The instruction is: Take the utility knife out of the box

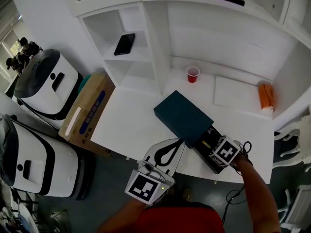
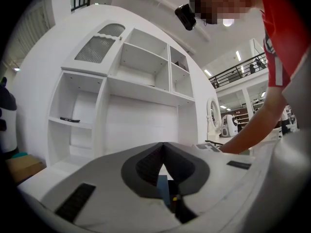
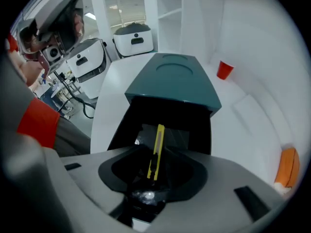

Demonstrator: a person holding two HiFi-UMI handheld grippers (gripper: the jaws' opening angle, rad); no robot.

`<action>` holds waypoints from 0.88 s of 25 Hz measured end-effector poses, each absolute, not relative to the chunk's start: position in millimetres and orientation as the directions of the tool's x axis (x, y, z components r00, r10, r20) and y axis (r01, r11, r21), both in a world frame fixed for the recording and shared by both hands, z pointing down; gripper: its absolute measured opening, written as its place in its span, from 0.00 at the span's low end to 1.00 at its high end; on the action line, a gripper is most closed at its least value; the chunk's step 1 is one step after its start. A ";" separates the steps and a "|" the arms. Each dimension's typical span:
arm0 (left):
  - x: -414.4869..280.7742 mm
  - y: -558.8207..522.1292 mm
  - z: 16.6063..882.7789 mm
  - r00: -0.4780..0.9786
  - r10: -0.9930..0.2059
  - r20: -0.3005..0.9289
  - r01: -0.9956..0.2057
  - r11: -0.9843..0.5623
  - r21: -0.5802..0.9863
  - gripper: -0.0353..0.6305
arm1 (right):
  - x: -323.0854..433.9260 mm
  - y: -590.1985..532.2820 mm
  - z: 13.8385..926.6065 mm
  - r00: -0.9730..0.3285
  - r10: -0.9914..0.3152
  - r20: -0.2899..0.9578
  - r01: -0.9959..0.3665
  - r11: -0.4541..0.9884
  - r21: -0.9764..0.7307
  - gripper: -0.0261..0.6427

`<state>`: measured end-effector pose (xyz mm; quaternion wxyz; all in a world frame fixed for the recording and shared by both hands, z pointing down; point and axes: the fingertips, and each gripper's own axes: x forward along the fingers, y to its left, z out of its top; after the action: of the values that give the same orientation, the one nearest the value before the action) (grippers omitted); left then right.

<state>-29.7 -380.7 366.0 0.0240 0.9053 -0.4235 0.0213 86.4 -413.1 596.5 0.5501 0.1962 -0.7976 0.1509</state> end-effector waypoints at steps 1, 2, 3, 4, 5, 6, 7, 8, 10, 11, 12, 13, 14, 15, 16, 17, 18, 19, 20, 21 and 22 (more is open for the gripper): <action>-30.5 -381.5 366.5 0.640 -0.766 0.060 -0.768 -0.640 0.027 0.06 | 90.0 -414.7 601.9 -0.291 -0.139 0.947 -0.481 0.876 -0.019 0.28; -31.5 -382.2 366.9 0.640 -0.766 0.062 -0.768 -0.639 0.029 0.06 | 92.6 -415.6 606.3 -0.270 -0.128 0.954 -0.485 0.874 -0.020 0.28; -32.6 -383.0 367.4 0.639 -0.767 0.063 -0.769 -0.639 0.031 0.06 | 93.9 -416.0 609.3 -0.258 -0.114 0.959 -0.489 0.872 -0.028 0.28; -33.8 -383.7 368.1 0.638 -0.767 0.065 -0.770 -0.637 0.034 0.06 | 94.1 -416.1 610.7 -0.254 -0.099 0.962 -0.493 0.869 -0.041 0.28; -35.1 -384.5 369.1 0.636 -0.768 0.068 -0.771 -0.636 0.037 0.06 | 93.8 -416.4 611.2 -0.253 -0.084 0.964 -0.495 0.867 -0.055 0.28; -36.2 -385.2 370.1 0.635 -0.769 0.072 -0.772 -0.634 0.041 0.06 | 93.2 -416.7 611.2 -0.254 -0.071 0.965 -0.494 0.867 -0.066 0.28; -37.0 -385.8 371.1 0.634 -0.770 0.074 -0.773 -0.633 0.043 0.06 | 92.8 -417.1 611.3 -0.253 -0.062 0.965 -0.492 0.867 -0.074 0.26; -37.3 -386.2 372.1 0.635 -0.769 0.075 -0.772 -0.634 0.044 0.06 | 92.5 -417.6 611.3 -0.251 -0.055 0.966 -0.489 0.869 -0.077 0.25; -36.8 -386.4 373.6 0.639 -0.765 0.076 -0.769 -0.638 0.043 0.06 | 92.3 -418.0 611.6 -0.245 -0.051 0.968 -0.479 0.875 -0.075 0.23; -36.4 -386.4 374.0 0.642 -0.763 0.077 -0.767 -0.641 0.043 0.06 | 92.1 -417.5 611.8 -0.242 -0.050 0.969 -0.475 0.877 -0.073 0.23; -36.1 -386.5 374.2 0.644 -0.761 0.077 -0.765 -0.643 0.044 0.06 | 91.7 -416.6 611.8 -0.240 -0.051 0.969 -0.474 0.877 -0.071 0.22; -36.0 -386.7 374.3 0.646 -0.760 0.079 -0.763 -0.644 0.045 0.06 | 91.3 -415.4 611.6 -0.237 -0.054 0.970 -0.475 0.877 -0.067 0.20; -36.2 -387.2 374.6 0.646 -0.759 0.081 -0.763 -0.645 0.047 0.06 | 90.8 -414.2 611.2 -0.234 -0.060 0.970 -0.477 0.877 -0.061 0.18; -36.7 -387.7 375.0 0.647 -0.758 0.082 -0.763 -0.645 0.049 0.06 | 90.2 -413.3 610.8 -0.232 -0.067 0.970 -0.478 0.877 -0.054 0.16; -37.1 -388.4 375.7 0.647 -0.758 0.083 -0.762 -0.646 0.049 0.06 | 89.6 -412.9 610.7 -0.231 -0.072 0.970 -0.481 0.875 -0.049 0.15; -37.3 -389.0 376.4 0.648 -0.757 0.083 -0.761 -0.647 0.048 0.06 | 89.2 -412.9 610.8 -0.231 -0.076 0.970 -0.484 0.874 -0.047 0.14; -37.2 -389.5 376.9 0.649 -0.756 0.083 -0.760 -0.648 0.047 0.06 | 88.8 -413.0 611.1 -0.232 -0.078 0.970 -0.488 0.871 -0.047 0.14; -36.8 -389.6 377.1 0.651 -0.754 0.082 -0.759 -0.650 0.045 0.06 | 88.5 -413.0 611.2 -0.232 -0.081 0.969 -0.492 0.870 -0.045 0.14; -35.9 -389.5 376.8 0.654 -0.753 0.080 -0.757 -0.652 0.044 0.06 | 88.6 -412.8 611.0 -0.233 -0.088 0.969 -0.494 0.868 -0.040 0.14; -34.8 -389.1 376.0 0.656 -0.751 0.078 -0.754 -0.655 0.042 0.06 | 89.0 -412.7 610.4 -0.234 -0.100 0.967 -0.498 0.867 -0.031 0.14; -33.6 -388.6 374.8 0.659 -0.749 0.075 -0.752 -0.658 0.040 0.06 | 90.0 -412.7 609.2 -0.236 -0.117 0.965 -0.504 0.863 -0.018 0.14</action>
<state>-33.6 -388.6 374.8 0.0336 0.9101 -0.4122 0.0260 90.0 -412.7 609.2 0.5840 0.2022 -0.7686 0.1655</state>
